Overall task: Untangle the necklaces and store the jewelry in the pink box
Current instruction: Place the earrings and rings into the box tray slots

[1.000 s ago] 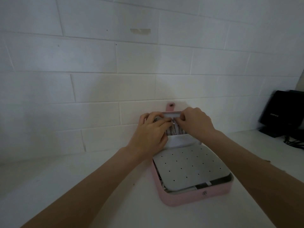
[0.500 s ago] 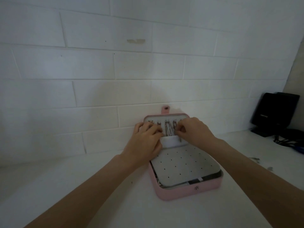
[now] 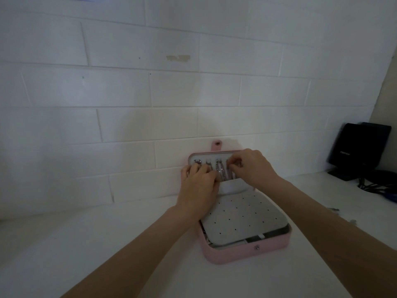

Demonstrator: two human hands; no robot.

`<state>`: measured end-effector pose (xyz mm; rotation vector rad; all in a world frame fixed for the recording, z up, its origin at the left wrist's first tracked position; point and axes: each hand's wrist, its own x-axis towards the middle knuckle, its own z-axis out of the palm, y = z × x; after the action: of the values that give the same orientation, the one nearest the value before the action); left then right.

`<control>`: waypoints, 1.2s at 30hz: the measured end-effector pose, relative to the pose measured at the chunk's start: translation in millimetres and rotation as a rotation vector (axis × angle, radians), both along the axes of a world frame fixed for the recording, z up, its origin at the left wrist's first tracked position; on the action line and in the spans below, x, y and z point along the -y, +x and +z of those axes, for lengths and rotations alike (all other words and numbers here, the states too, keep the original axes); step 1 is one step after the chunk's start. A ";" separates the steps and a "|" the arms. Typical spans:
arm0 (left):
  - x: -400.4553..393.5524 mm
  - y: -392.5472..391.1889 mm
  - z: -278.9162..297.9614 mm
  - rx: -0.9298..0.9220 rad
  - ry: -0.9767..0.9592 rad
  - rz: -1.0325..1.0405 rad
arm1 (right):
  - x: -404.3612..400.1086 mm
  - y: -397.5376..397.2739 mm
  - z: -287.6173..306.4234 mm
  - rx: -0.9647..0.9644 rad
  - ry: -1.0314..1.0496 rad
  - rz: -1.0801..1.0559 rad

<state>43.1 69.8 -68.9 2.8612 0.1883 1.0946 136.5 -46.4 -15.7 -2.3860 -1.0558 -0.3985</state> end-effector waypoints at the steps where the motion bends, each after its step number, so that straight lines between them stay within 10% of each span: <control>1: 0.1 -0.1 -0.2 0.010 0.025 0.019 | 2.5 -1.3 -0.4 0.005 -0.016 0.032; 8: -0.8 -15.3 17.4 -0.106 -0.080 -0.020 | 22.3 -14.7 3.3 -0.005 -0.225 0.164; 13: 24.5 -55.8 48.3 -0.595 -0.293 -0.236 | 47.4 -17.1 25.4 -0.072 -0.375 0.131; 17: 45.5 -65.7 37.7 -0.862 -0.080 -0.150 | 61.3 -31.3 27.3 -0.317 -0.750 0.092; 31: 45.7 -57.4 43.1 -0.871 0.048 -0.067 | 76.3 -49.2 24.2 -0.338 -0.729 0.057; 36: 43.5 -57.3 57.5 -0.607 0.042 -0.260 | 80.1 -33.6 32.9 -0.605 -0.399 0.101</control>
<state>-14.2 26.3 -11.4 3.0473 -0.1762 0.1724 102.9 -126.5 17.2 -2.5119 -1.0162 0.5929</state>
